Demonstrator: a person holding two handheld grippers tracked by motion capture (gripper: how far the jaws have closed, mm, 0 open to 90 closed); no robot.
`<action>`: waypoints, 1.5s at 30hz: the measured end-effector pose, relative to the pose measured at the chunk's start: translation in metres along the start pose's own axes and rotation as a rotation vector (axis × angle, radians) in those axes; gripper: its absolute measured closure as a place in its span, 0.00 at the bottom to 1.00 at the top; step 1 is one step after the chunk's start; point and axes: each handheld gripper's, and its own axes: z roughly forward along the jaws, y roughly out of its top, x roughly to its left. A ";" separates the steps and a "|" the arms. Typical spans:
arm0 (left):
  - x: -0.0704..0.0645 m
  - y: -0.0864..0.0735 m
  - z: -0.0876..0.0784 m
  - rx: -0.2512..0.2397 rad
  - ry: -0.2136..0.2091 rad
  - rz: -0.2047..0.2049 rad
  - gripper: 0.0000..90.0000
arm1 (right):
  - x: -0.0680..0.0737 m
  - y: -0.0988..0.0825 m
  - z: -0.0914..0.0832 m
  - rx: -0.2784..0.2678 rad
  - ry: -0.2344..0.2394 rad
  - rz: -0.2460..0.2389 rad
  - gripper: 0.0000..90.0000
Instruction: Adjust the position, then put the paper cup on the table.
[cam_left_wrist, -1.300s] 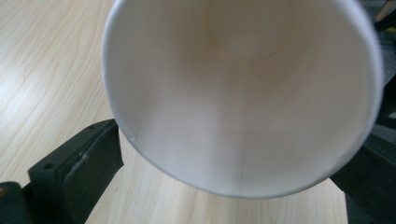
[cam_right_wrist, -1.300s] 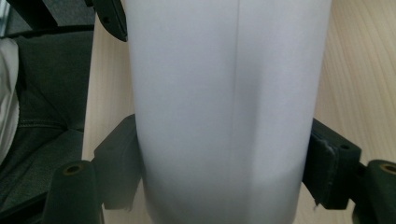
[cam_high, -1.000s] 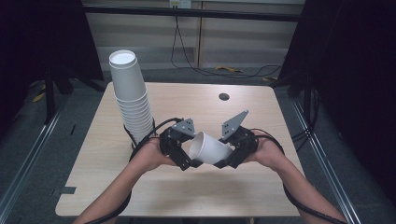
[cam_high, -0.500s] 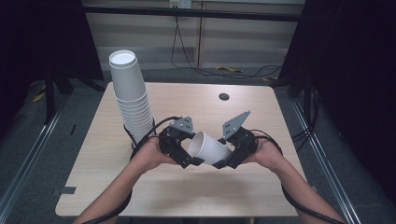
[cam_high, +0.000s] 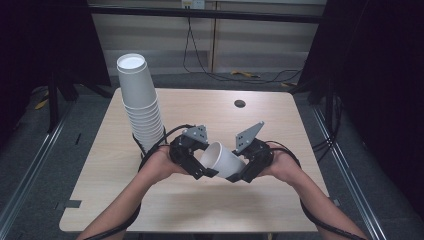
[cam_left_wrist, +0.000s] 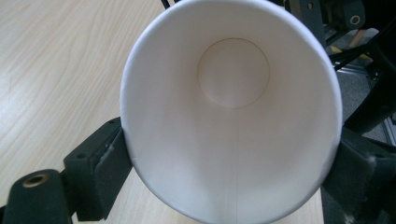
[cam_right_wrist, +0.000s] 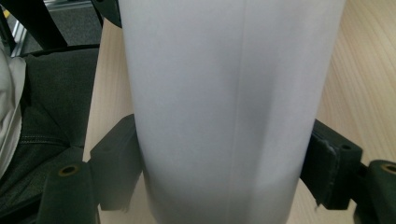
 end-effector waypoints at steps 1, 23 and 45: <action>0.000 0.001 -0.001 0.011 0.005 -0.002 0.14 | 0.000 -0.001 0.000 -0.005 -0.003 -0.001 0.25; 0.003 -0.002 -0.001 0.198 0.096 -0.011 0.13 | -0.014 -0.054 -0.004 -0.106 -0.205 0.191 0.16; 0.002 -0.006 0.009 0.310 0.092 -0.005 0.12 | -0.018 -0.112 0.027 -0.067 -0.393 0.333 0.16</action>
